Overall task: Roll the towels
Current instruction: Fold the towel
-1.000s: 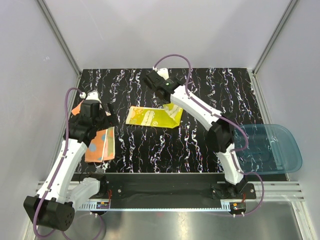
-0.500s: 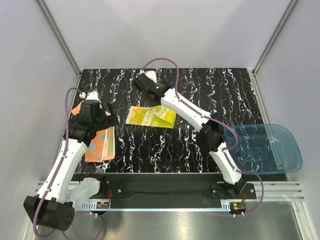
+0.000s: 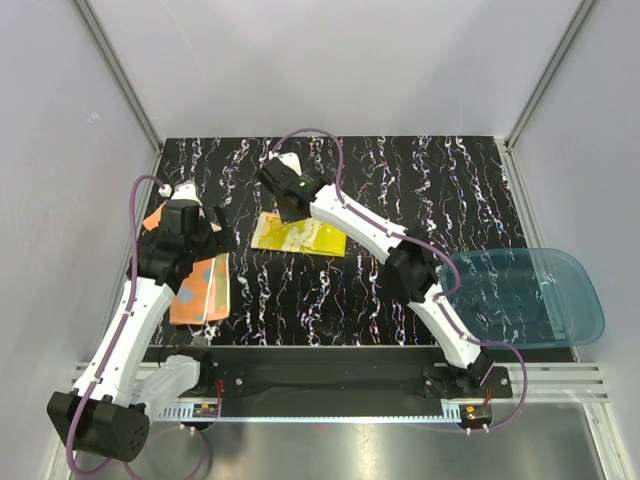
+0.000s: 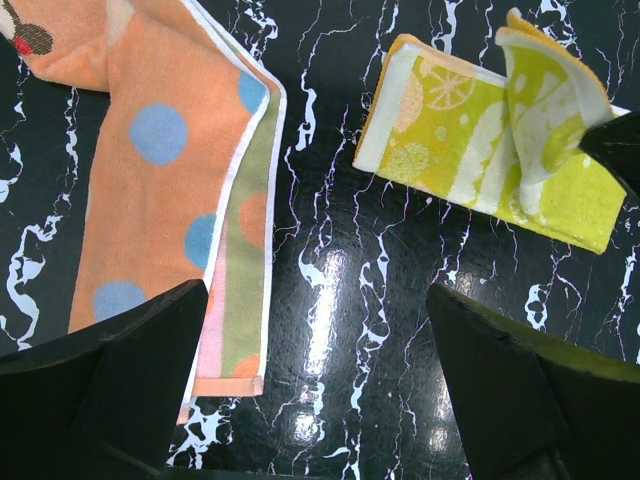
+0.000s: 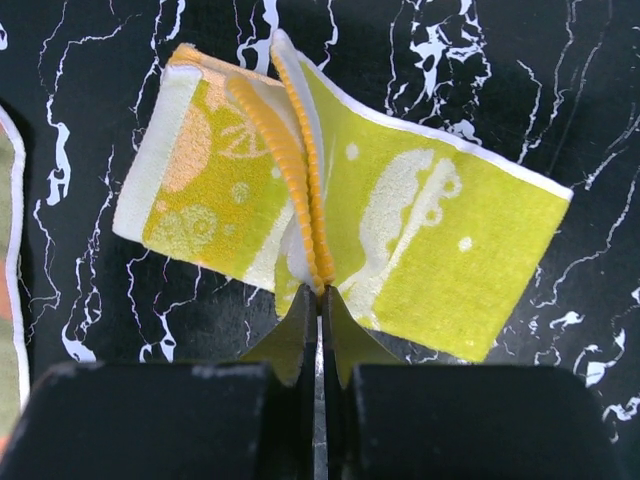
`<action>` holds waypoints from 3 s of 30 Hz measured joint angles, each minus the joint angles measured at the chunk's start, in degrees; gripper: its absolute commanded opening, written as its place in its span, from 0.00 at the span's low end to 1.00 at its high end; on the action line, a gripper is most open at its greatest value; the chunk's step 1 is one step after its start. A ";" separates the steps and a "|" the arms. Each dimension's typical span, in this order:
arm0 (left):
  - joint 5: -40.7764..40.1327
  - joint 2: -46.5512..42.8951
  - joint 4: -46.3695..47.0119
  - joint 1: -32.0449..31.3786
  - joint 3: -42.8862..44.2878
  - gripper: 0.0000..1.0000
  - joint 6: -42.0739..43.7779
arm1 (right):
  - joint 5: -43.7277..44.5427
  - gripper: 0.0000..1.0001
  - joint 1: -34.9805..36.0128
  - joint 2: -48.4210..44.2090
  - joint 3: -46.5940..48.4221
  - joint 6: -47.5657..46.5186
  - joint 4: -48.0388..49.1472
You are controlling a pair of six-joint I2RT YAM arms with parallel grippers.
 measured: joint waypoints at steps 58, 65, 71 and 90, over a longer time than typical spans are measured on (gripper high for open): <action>-2.01 31.21 0.04 -5.66 14.47 0.94 -1.31 | -20.94 0.73 -14.93 -24.30 -53.96 7.74 24.44; -1.79 45.20 1.25 -6.14 24.20 0.88 -1.22 | -25.66 0.60 -16.31 -17.75 -51.49 8.79 25.68; -1.44 53.94 0.72 -6.29 29.44 0.83 -0.13 | -26.75 0.57 -16.61 -16.13 -49.66 9.16 26.86; -8.70 60.19 0.35 -13.40 33.31 0.66 4.55 | -24.85 0.54 -16.44 -17.03 -51.98 9.05 28.87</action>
